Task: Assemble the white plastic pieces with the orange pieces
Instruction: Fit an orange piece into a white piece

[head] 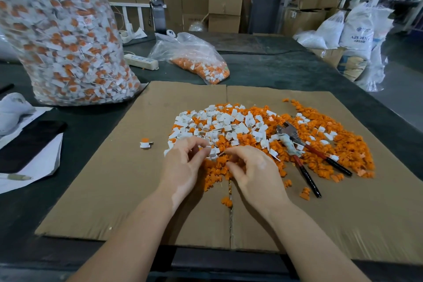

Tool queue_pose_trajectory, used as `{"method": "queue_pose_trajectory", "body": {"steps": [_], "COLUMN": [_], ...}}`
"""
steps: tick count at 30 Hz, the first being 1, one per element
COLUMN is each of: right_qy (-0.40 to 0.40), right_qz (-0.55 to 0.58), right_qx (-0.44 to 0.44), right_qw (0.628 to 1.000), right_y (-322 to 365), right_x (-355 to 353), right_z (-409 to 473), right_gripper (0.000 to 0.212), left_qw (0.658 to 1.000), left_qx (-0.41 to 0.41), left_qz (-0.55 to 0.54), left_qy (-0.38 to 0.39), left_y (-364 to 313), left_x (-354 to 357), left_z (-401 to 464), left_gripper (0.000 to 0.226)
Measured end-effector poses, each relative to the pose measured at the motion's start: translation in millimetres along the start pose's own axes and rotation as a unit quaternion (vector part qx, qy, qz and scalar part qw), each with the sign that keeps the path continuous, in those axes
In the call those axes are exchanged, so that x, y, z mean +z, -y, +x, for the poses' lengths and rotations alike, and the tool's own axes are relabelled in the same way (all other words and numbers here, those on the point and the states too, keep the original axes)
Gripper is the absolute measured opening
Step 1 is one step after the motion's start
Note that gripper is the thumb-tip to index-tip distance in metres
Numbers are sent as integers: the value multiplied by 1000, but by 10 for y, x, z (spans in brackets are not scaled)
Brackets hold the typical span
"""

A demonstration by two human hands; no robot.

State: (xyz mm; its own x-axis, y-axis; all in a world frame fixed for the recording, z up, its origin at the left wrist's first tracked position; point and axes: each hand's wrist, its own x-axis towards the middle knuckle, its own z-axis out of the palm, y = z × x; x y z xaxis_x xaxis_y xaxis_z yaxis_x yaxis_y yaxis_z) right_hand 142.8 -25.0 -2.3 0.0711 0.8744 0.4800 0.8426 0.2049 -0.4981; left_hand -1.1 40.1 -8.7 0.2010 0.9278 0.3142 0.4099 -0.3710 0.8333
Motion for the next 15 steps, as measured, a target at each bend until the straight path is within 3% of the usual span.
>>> {"method": "queue_pose_trajectory", "body": {"steps": [4, 11, 15], "right_qy": [0, 9, 7], "right_qz": [65, 104, 59], "right_qx": [31, 26, 5], "right_qw": [997, 994, 998], "right_y": [38, -40, -56], "right_x": [50, -10, -45], "right_z": [64, 33, 54], "right_gripper": [34, 18, 9], "left_qw": [997, 991, 987], "left_qx": [-2, -49, -57], "left_qz": [-72, -119, -131], "left_qy": [38, 48, 70], "left_y": [-81, -88, -104], "left_x": [83, 79, 95], "left_z": [-57, -33, -22], "left_gripper": [20, 18, 16]}}
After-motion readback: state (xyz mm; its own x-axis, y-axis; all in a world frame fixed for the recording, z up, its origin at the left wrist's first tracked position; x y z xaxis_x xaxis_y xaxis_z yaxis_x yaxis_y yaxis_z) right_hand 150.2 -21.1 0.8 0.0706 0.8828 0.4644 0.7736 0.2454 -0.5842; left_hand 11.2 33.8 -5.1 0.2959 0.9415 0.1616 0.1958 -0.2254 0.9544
